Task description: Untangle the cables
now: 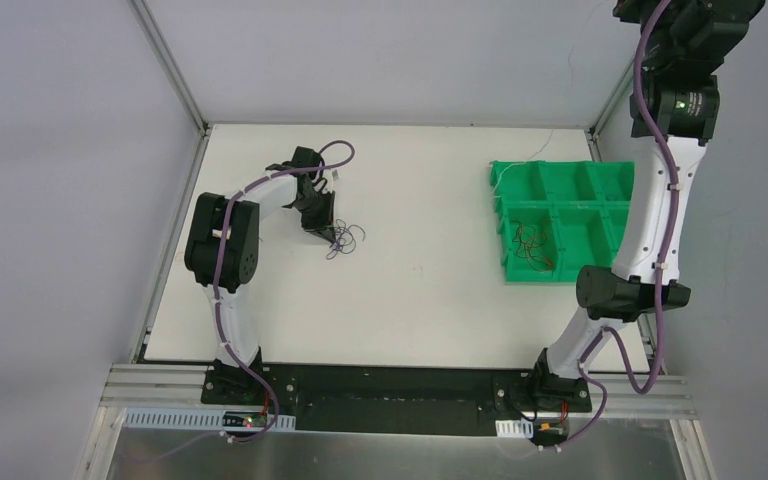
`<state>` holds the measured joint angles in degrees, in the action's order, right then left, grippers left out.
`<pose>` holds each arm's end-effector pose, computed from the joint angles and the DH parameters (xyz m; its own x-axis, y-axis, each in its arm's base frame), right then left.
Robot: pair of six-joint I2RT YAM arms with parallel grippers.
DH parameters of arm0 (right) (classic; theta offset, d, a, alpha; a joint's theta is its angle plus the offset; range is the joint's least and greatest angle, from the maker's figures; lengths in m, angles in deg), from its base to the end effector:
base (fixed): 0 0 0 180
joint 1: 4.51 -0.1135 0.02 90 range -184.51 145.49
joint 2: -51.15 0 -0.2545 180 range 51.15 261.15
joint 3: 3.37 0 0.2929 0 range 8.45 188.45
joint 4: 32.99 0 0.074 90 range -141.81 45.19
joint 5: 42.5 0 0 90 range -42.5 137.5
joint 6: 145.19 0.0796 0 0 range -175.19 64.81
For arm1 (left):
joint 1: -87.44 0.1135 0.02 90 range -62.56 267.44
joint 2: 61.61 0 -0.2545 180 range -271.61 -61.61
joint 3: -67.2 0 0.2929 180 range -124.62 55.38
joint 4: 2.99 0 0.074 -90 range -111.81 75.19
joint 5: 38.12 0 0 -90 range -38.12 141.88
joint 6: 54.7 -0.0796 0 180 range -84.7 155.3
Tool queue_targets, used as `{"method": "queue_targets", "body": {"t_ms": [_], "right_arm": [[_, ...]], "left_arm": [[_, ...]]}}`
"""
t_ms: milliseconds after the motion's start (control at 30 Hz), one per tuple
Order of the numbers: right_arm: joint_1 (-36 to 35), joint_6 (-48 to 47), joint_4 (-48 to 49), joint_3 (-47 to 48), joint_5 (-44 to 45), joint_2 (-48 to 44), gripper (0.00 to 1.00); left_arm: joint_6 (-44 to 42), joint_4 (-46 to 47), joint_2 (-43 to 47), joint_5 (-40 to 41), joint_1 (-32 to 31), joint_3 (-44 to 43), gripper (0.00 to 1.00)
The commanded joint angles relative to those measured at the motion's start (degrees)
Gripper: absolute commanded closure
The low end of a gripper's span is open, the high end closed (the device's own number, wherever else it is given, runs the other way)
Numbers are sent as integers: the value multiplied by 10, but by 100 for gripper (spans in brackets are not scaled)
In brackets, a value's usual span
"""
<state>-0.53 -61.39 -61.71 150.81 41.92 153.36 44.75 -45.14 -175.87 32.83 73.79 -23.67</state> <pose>0.3946 -0.0197 0.6534 0.3937 -0.1351 -0.9093 0.0226 0.9903 -0.1374 0.4362 -0.1327 0.0934 -0.9307 0.0663 -0.3597 0.2044 0.9099 -0.3611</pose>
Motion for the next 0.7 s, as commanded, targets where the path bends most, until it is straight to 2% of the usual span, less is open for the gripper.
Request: {"method": "queue_targets", "body": {"t_ms": [0, 233, 433, 667], "right_arm": [[4, 15, 81, 47, 6, -5, 100], [5, 8, 113, 25, 5, -10, 100], [19, -4, 126, -66, 8, -28, 100], [27, 5, 130, -117, -5, -25, 100]], "left_arm": [[-10, -16, -31, 19, -1, 6, 100], [-11, -16, -31, 20, -1, 6, 100], [-11, -16, -33, 18, -1, 5, 100], [-12, -18, -31, 17, 0, 8, 100]]}}
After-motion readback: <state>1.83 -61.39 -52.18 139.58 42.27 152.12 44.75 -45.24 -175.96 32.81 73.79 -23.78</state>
